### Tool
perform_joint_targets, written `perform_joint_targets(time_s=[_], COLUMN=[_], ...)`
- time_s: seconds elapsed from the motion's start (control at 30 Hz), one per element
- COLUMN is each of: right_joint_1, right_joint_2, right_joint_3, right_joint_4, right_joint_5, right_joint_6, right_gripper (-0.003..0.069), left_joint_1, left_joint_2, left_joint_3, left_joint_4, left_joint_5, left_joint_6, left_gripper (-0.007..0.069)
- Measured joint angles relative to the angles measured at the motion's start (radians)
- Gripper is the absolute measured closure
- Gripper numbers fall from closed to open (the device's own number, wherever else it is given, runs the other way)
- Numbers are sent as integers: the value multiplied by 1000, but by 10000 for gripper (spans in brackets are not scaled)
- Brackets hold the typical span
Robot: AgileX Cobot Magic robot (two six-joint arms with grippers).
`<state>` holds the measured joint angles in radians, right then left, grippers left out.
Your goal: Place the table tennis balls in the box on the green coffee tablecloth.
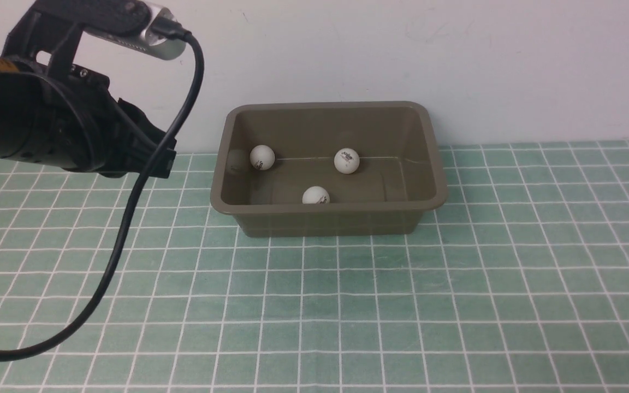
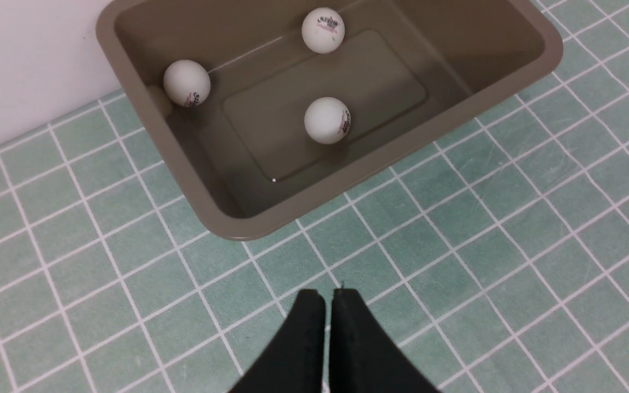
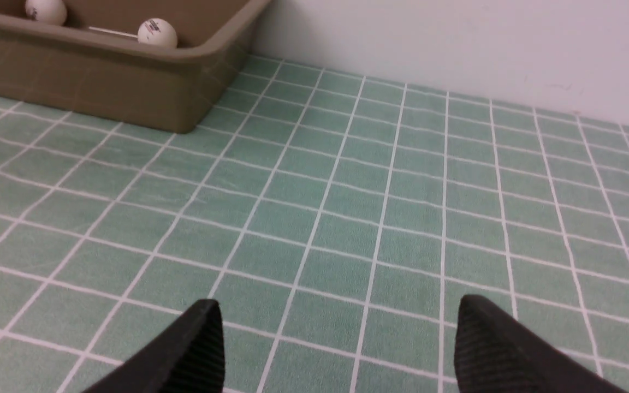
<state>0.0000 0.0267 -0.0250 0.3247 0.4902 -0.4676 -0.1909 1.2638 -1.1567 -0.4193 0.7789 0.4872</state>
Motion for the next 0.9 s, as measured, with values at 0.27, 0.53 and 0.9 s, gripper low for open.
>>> perform_joint_targets(time_s=[0.27,0.53,0.9], right_joint_1=[-35,-44,-45], right_joint_2=[-39,-39,-39], right_joint_3=[40,44,44], right_joint_4=[13,13,13], right_joint_5=[-50,-75,-75], right_joint_6=[0,0,0], right_gripper=[145,145,145], left_joint_1=[0,0,0], left_joint_2=[1,1,1], left_joint_3=[0,0,0], left_joint_4=[-1,-2,-100], left_joint_5=[2,2,5], left_joint_6=[20,37,52], left_gripper=[629,629,629])
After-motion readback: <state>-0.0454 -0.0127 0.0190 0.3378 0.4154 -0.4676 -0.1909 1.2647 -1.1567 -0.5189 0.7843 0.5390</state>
